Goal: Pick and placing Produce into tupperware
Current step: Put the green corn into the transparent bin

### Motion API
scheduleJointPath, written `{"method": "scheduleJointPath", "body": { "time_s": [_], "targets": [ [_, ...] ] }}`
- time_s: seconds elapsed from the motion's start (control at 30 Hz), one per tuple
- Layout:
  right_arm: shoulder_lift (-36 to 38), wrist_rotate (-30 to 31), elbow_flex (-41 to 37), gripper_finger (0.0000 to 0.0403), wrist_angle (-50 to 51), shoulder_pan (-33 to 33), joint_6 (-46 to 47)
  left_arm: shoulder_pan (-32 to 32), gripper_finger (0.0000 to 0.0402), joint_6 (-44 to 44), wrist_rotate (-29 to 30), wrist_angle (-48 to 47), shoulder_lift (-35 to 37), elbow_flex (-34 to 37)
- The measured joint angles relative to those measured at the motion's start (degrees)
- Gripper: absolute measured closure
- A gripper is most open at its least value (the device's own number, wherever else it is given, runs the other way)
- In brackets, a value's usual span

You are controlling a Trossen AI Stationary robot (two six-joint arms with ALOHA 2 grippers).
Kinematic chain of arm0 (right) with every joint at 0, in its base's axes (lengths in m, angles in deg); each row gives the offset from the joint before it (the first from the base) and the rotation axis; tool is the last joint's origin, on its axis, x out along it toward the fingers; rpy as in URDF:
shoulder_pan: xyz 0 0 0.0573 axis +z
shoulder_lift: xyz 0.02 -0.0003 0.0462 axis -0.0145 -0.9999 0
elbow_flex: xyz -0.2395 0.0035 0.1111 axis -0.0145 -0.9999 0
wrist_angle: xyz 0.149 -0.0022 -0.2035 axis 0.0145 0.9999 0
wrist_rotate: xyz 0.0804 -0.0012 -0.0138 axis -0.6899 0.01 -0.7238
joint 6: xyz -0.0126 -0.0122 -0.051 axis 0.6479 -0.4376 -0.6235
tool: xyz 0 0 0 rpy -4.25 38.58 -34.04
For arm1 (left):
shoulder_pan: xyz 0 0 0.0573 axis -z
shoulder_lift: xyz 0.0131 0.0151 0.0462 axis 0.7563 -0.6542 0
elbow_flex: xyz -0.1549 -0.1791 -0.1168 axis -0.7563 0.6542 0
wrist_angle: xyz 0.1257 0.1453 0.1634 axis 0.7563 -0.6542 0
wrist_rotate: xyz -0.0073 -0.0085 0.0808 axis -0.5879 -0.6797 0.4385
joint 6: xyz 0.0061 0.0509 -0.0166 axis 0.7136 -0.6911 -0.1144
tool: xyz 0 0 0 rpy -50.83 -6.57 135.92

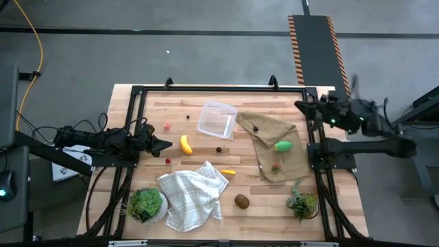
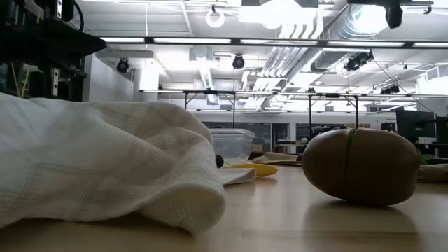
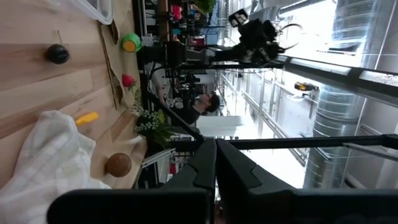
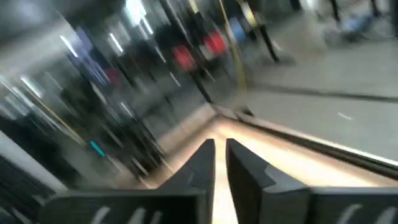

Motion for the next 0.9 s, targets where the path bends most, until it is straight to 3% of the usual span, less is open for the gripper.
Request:
{"method": "scheduleJointPath", "body": {
  "time_s": [0.2, 0.43, 0.6, 0.77, 0.9],
  "targets": [
    [-17.55, -2.77, 19.07, 0.0305, 30.95, 0.0, -1.49, 0.0, 0.0401, -3.93, -0.02, 0.02, 0.01, 0.0],
    [-31.87, -6.65, 28.4, 0.0247, 48.4, -0.02, -3.79, 0.0, 0.0401, -5.1, -0.13, 0.02, 0.0, -0.02],
    [-35.84, -13.55, 23.83, 0.0228, 49.58, -0.02, -9.29, 0.0, 0.0401, -5.16, -1.18, -0.06, 0.01, 0.0],
    [-32.98, -20.77, 11.5, 0.0226, 41.75, -1.11, -11.79, 0.0, 0.0401, -5.18, -2.1, -0.18, 0.02, 0.0],
    [-30.25, -23.04, 2.77, 0.0226, 38.06, -2.23, -12.78, 0.0, 0.0401, -5.49, -2.95, -0.41, 0.0, 0.0]
  ]
}}
